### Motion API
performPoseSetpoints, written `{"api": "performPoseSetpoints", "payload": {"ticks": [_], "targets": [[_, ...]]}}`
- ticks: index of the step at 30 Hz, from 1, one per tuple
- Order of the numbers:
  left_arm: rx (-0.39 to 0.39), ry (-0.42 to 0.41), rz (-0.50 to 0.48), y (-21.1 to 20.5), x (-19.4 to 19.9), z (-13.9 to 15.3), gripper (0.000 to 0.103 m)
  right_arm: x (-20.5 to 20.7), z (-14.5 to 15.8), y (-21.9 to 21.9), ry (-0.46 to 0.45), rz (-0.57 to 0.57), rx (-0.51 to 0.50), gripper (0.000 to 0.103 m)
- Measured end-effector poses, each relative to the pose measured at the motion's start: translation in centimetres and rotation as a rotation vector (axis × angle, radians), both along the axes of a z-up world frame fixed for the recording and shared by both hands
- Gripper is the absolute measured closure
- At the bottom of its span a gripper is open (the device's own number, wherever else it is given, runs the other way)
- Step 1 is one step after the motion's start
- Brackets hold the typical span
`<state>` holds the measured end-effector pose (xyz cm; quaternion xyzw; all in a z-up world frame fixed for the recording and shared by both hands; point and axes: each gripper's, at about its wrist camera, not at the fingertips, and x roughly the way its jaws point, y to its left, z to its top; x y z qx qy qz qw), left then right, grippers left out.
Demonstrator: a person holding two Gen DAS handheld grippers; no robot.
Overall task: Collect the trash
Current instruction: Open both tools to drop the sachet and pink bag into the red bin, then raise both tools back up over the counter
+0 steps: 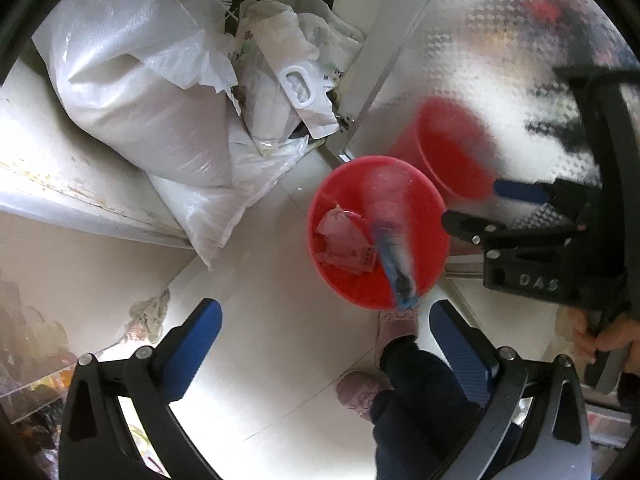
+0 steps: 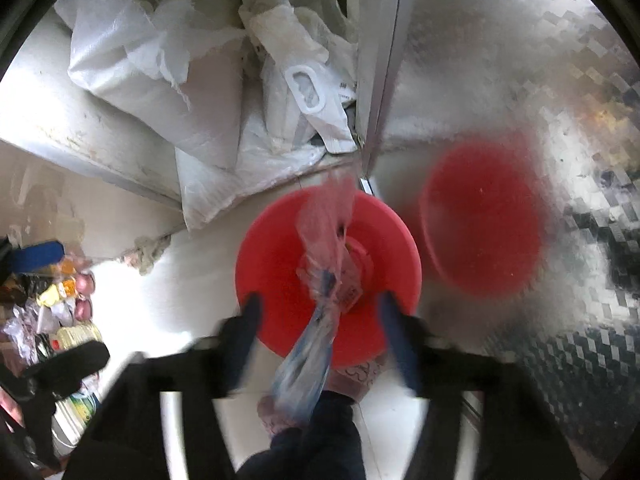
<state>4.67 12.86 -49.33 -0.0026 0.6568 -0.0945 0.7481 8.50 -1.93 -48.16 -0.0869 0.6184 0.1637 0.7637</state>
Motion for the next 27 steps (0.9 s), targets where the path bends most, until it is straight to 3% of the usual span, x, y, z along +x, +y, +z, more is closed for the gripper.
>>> {"api": "performPoseSetpoints", "payload": {"ticks": [6, 10, 19, 27], "targets": [[0.009, -0.018, 0.014, 0.5, -0.6, 1.2, 0.0, -0.6, 1.2, 0.3, -0.009, 0.007, -0.01, 0.012], [0.007, -0.028, 0.041, 1.1, -1.3, 3.4, 0.0, -1.8, 3.7, 0.4, -0.032, 0.043, -0.016, 0.004], [0.03, -0.111, 0.091, 2.6, -3.3, 11.7, 0.0, -4.7, 11.9, 0.5, -0.083, 0.053, 0.03, 0.002], [0.058, -0.182, 0.118, 2.6, -5.3, 21.5, 0.0, -7.6, 19.8, 1.0, -0.087, 0.057, 0.065, 0.002]]}}
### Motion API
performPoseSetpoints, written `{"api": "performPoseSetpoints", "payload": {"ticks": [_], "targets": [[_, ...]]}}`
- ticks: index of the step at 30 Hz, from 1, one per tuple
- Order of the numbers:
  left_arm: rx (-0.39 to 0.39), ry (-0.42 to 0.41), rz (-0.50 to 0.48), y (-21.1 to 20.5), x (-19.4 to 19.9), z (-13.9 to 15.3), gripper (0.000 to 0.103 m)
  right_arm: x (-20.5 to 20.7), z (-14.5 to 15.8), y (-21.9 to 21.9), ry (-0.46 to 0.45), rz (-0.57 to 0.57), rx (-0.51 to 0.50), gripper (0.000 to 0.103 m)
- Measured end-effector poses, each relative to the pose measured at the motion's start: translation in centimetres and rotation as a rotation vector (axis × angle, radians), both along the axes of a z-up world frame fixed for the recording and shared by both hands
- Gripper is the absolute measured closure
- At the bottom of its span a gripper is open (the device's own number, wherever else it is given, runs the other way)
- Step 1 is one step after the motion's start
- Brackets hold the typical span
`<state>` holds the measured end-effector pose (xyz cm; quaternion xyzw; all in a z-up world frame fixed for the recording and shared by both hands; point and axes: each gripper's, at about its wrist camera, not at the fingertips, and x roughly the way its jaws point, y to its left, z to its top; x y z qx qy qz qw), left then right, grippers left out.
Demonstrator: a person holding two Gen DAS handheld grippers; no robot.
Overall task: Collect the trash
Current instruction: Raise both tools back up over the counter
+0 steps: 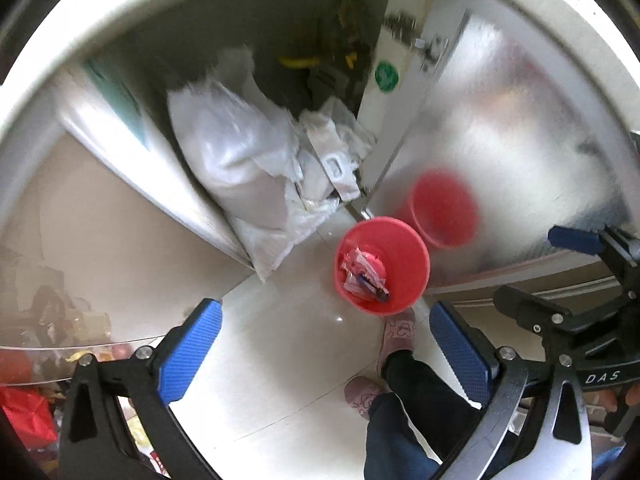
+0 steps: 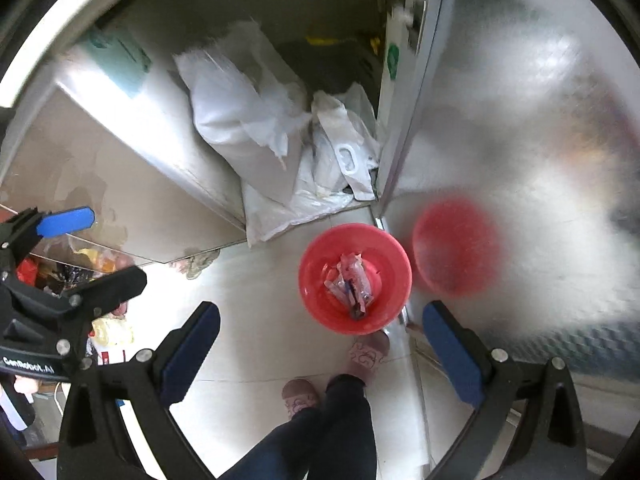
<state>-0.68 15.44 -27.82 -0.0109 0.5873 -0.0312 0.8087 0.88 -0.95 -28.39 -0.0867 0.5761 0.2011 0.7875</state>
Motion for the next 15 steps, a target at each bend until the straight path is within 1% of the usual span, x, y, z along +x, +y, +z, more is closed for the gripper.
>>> {"api": "performPoseSetpoints", "payload": {"ticks": [2, 5, 8, 11, 15], "targets": [[0.006, -0.035, -0.004, -0.3, -0.4, 3.3, 0.0, -0.4, 2.4, -0.5, -0.003, -0.02, 0.02, 0.002], [0.027, -0.083, -0.011, -1.0, -1.0, 7.8, 0.0, -1.4, 6.8, -1.1, -0.053, -0.029, 0.039, 0.002], [0.015, -0.12, -0.004, -1.6, -1.2, 11.9, 0.0, -2.2, 10.7, -1.6, -0.097, -0.029, 0.049, 0.002], [0.022, -0.15, -0.002, -2.7, -1.2, 15.2, 0.0, -2.8, 14.5, -2.7, -0.15, -0.037, 0.064, 0.002], [0.023, -0.189, -0.019, -4.6, -0.7, 19.4, 0.0, -3.6, 18.6, -4.3, -0.205, -0.052, 0.066, 0.002]]}}
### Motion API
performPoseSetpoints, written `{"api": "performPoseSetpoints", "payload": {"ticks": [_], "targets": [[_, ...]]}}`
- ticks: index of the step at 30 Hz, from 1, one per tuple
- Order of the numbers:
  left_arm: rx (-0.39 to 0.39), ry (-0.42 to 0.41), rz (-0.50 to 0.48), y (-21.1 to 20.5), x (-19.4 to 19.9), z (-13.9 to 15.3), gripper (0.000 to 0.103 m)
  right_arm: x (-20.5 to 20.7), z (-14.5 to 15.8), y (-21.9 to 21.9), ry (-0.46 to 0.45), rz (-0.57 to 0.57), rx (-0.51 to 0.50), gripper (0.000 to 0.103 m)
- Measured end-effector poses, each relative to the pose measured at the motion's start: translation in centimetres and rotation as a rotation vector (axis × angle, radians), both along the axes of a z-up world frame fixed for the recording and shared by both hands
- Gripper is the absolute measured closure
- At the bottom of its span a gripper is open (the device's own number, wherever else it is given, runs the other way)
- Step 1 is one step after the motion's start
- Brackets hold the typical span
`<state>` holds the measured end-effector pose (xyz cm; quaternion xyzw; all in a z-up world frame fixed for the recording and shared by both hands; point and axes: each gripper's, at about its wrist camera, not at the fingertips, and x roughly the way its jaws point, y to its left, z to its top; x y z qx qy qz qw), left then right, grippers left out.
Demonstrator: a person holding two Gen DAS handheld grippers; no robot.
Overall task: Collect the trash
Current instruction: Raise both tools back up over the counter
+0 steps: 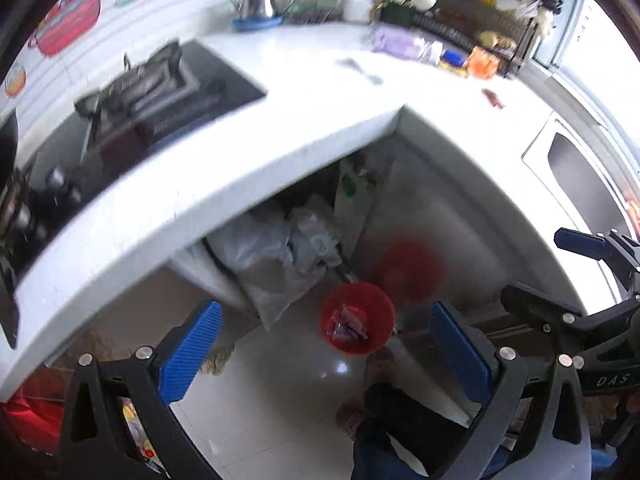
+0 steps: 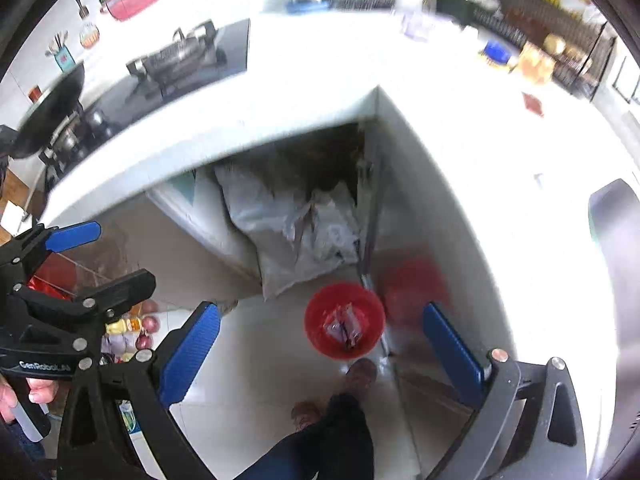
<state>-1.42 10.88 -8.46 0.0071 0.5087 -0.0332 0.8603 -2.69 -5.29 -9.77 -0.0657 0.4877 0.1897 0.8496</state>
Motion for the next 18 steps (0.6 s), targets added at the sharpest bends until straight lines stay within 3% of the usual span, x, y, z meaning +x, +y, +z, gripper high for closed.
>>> {"api": "performPoseSetpoints", "payload": {"ticks": [4, 9, 18], "targets": [[-0.003, -0.028, -0.052, -2.3, 1.7, 3.8, 0.0, 0.1, 3.3, -2.2, -0.037, -0.045, 0.012, 0.002], [0.06, -0.08, -0.139, -5.6, 5.1, 7.1, 0.0, 1.6, 6.1, -4.5, -0.084, -0.092, 0.022, 0.002], [0.007, -0.088, -0.199, -10.1, 15.5, 8.8, 0.0, 8.9, 8.5, -9.1, -0.102, -0.168, 0.014, 0.002]]}}
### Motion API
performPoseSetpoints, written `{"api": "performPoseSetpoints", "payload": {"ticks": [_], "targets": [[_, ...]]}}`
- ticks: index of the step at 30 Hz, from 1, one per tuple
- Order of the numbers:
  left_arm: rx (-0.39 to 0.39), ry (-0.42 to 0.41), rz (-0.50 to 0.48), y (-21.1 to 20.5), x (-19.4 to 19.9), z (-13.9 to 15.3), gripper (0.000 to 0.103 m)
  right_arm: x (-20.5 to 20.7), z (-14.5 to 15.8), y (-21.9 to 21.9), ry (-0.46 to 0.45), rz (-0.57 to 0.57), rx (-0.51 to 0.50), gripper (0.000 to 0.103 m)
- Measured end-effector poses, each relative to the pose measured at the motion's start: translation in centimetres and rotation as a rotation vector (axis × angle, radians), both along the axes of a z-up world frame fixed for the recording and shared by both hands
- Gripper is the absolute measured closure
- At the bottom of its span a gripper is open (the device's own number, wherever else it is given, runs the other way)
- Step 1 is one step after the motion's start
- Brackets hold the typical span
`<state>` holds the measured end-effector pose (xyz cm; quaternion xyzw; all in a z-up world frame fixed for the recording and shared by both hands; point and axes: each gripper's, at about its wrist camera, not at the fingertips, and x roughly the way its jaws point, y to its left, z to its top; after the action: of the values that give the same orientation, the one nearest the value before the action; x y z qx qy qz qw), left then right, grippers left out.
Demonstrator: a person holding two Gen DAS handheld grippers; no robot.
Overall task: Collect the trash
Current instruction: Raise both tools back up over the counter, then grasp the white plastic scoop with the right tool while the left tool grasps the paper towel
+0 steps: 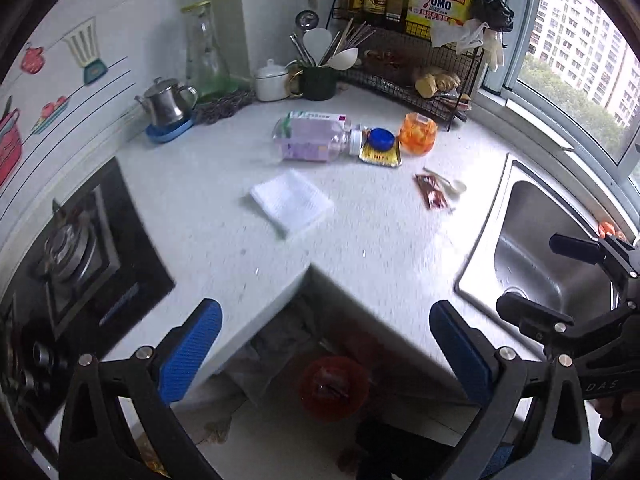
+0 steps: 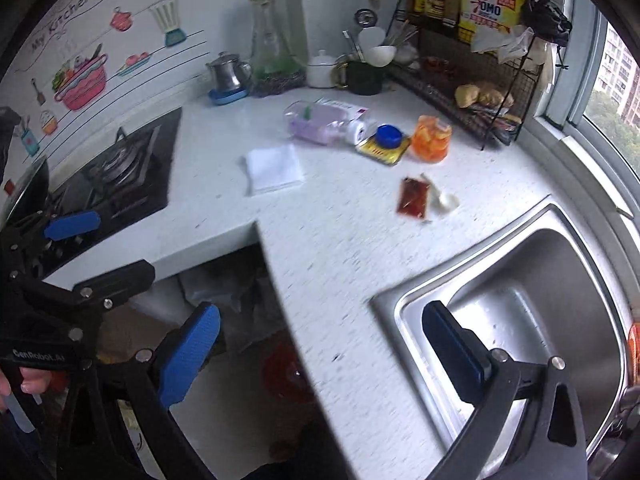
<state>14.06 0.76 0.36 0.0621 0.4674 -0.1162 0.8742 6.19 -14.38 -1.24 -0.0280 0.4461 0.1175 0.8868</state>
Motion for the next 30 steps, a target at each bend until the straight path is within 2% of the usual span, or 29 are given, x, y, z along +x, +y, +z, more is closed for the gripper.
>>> {"api": "performPoseSetpoints", "payload": {"ticks": [6, 11, 15, 18, 25, 26, 30], "targets": [[0.048, 0.028, -0.03, -3.3, 6.8, -0.7, 0.0, 6.0, 0.3, -3.2, 0.02, -0.036, -0.011, 0.002], [0.031, 0.076, -0.035, -4.6, 11.2, -2.6, 0.0, 10.6, -0.4, -6.0, 0.056, -0.066, -0.027, 0.002], [0.005, 0.123, -0.026, -5.3, 13.5, -4.6, 0.0, 14.1, -1.7, -7.8, 0.091, -0.067, -0.054, 0.002], [0.021, 0.142, -0.018, -6.2, 14.8, -5.9, 0.0, 16.2, -3.3, -9.0, 0.13, -0.063, -0.078, 0.002], [0.002, 0.19, -0.03, -7.7, 16.7, -7.5, 0.0, 19.7, -5.8, -11.5, 0.18, -0.069, -0.089, 0.002], [0.008, 0.192, -0.032, -7.8, 16.9, -7.7, 0.0, 20.1, -6.1, -11.6, 0.191, -0.062, -0.085, 0.003], [0.007, 0.2, -0.036, -8.2, 17.2, -7.9, 0.0, 21.0, -7.5, -11.6, 0.231, -0.031, -0.116, 0.019]]}}
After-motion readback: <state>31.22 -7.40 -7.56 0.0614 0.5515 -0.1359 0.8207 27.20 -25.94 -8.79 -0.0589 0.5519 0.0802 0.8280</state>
